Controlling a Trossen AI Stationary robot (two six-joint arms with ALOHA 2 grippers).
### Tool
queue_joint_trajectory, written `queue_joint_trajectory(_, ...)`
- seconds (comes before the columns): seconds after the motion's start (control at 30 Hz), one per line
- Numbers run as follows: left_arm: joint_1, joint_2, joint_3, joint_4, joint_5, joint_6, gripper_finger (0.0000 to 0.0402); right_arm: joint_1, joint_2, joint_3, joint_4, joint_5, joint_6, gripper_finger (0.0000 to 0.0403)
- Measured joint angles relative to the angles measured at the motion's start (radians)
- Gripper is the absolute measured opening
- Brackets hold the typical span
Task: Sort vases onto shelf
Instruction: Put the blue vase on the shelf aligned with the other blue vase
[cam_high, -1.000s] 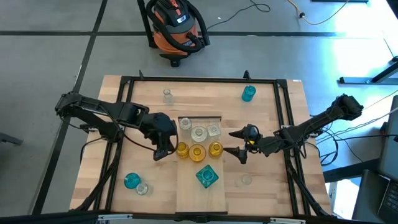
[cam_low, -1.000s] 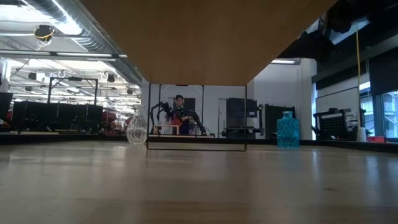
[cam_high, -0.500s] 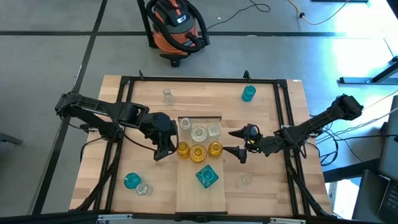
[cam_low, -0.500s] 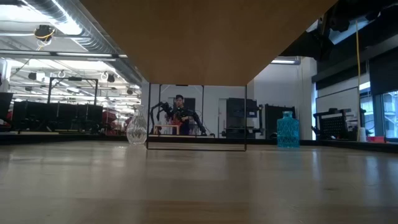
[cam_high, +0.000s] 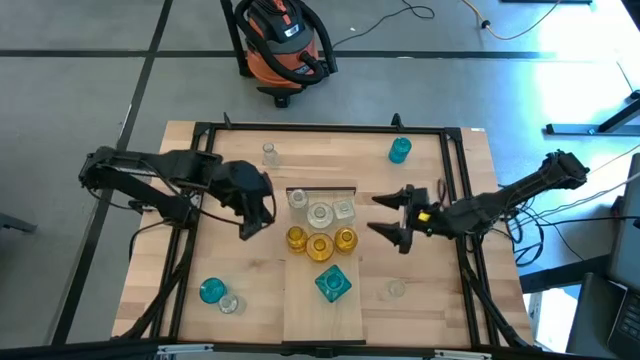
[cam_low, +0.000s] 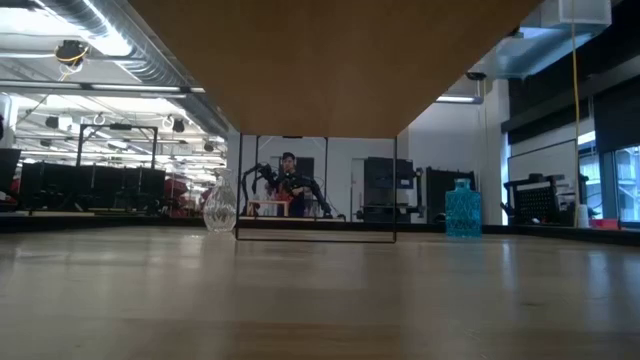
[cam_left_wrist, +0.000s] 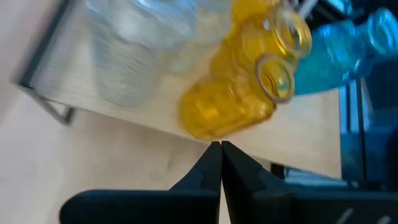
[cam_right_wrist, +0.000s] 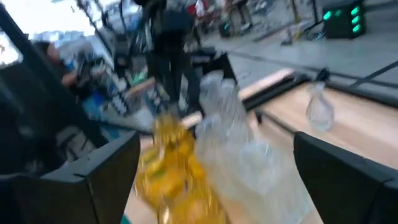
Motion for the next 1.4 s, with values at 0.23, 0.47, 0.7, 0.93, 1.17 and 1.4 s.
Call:
queue_joint_trajectory(0.23,0.047,-0.148,0.001,-0.037,-0.206,-0.009,0.0,0.0,-0.034,0.15,0.011,0.109,-0.073,0.0379)
queue_joint_trajectory(0.47,0.04,-0.242,0.001,-0.051,-0.058,-0.102,0.0,0.0,-0.021,0.32,0.0,0.206,-0.269,0.0379)
queue_joint_trajectory(0.7,-0.278,-0.222,-0.082,-0.061,0.17,-0.337,0.0,0.0,-0.005,0.385,-0.009,0.253,-0.458,0.0379)
queue_joint_trajectory(0.93,-0.725,-0.162,-0.225,-0.076,0.091,-0.676,0.0,0.0,0.01,0.379,-0.07,0.33,-0.384,0.0379)
queue_joint_trajectory(1.17,-0.899,-0.079,-0.281,-0.093,-0.138,-0.758,0.0,0.0,0.072,0.379,-0.075,0.354,-0.303,0.0379)
queue_joint_trajectory(1.4,-0.937,0.026,-0.313,-0.076,-0.132,-0.712,0.0023,0.0,0.113,0.379,-0.061,0.353,-0.256,0.0379)
